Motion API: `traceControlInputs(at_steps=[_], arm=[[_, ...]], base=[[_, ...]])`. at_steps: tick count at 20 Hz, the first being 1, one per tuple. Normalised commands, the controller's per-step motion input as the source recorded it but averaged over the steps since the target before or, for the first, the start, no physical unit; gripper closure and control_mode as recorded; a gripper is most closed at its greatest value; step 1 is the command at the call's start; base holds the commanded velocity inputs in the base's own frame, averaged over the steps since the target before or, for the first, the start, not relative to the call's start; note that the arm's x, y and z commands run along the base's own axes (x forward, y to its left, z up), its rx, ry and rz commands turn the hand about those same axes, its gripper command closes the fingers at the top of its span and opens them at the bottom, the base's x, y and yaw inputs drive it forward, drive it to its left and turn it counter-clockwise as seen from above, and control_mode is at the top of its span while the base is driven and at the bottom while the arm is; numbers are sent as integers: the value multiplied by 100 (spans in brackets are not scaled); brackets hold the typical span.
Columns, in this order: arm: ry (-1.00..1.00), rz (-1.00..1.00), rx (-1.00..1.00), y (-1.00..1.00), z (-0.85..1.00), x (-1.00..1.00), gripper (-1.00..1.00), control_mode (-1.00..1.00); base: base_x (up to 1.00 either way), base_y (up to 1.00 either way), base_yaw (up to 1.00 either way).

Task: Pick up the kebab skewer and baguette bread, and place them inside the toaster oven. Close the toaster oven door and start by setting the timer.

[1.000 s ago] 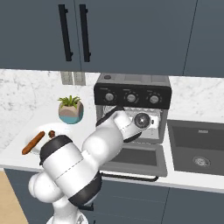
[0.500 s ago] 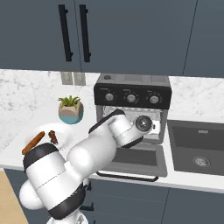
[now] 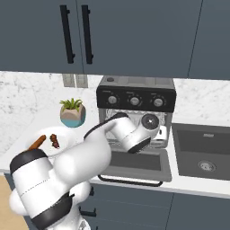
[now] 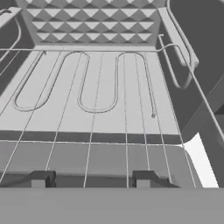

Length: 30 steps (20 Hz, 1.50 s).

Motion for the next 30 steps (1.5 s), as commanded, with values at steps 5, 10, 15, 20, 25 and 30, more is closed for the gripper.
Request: traceControlInputs(at_steps=[5, 10, 15, 20, 25, 30], arm=[[20, 1, 0, -15, -82, -72, -100, -100], [18, 0, 0, -3, -67, -71, -100, -100], [9, -5, 0, 1, 15, -40, -100, -100], [0, -3, -1, 64, 58, -45, -100, -100], [0, 0, 0, 99, 36, -32, -100, -100], [0, 1, 0, 100, 6, -25, -100, -100]], base=[[0, 0, 0], [0, 0, 0], [0, 0, 0], [0, 0, 0], [0, 0, 0], [0, 0, 0]])
